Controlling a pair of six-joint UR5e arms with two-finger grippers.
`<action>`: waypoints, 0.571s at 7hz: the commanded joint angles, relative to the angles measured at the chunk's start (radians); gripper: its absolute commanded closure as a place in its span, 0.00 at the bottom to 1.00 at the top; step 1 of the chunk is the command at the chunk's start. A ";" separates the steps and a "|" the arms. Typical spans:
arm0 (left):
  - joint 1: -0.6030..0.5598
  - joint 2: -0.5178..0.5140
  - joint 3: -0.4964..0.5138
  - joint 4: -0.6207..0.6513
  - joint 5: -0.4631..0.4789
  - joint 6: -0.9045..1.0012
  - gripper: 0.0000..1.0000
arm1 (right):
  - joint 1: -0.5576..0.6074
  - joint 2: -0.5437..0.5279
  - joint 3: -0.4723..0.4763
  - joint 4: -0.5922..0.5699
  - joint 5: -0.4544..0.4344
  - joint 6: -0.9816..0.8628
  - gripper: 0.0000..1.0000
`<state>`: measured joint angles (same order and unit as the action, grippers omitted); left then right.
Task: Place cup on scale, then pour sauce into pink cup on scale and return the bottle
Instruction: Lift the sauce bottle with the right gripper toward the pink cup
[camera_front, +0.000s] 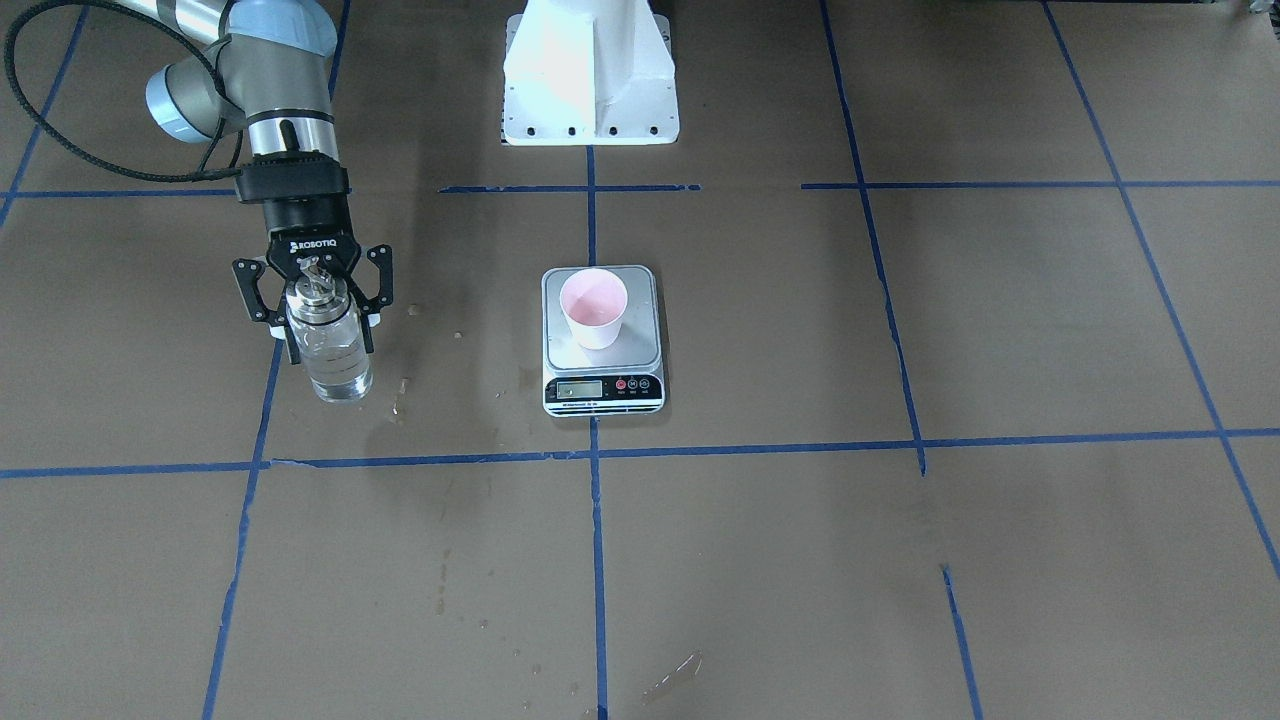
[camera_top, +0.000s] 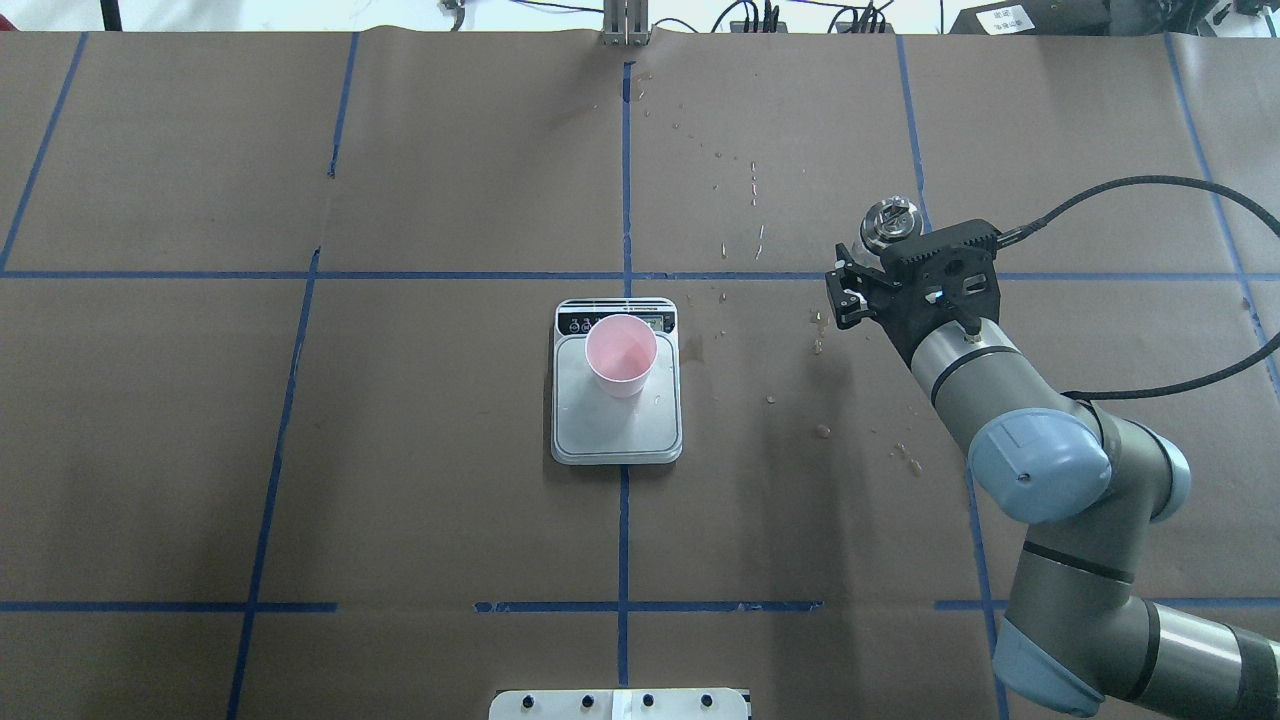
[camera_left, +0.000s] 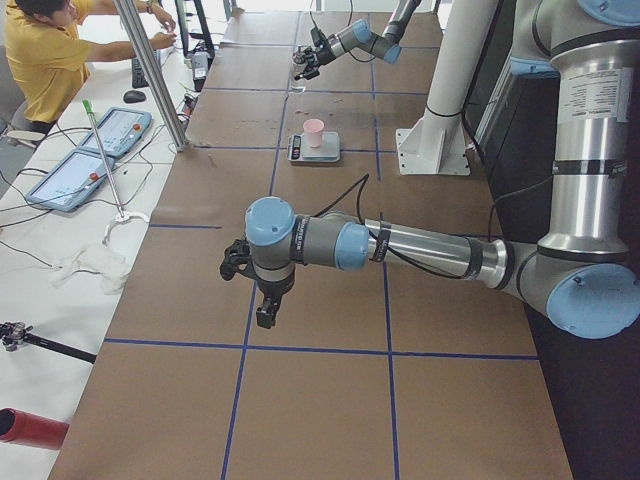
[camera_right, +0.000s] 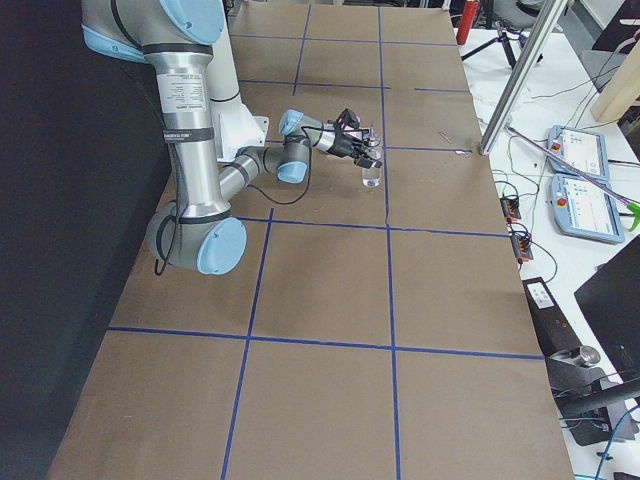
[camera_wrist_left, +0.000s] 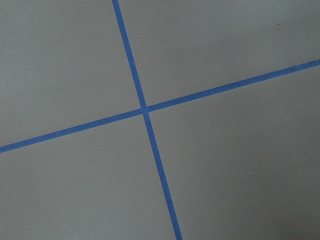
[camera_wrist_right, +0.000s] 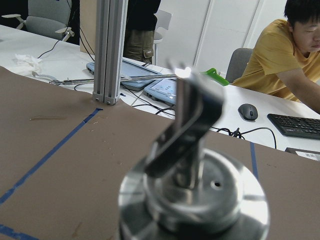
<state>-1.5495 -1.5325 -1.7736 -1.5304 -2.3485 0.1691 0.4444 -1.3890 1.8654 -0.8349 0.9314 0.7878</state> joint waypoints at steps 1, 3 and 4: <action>0.000 0.000 0.000 -0.001 0.000 0.000 0.00 | -0.012 0.027 0.008 -0.004 -0.072 -0.188 1.00; 0.000 0.000 0.000 0.001 0.000 0.001 0.00 | -0.041 0.069 0.014 -0.109 -0.153 -0.238 1.00; 0.000 0.000 0.002 0.001 0.000 0.000 0.00 | -0.062 0.164 0.015 -0.309 -0.225 -0.281 1.00</action>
<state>-1.5493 -1.5325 -1.7733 -1.5300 -2.3486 0.1697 0.4034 -1.3082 1.8772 -0.9637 0.7813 0.5576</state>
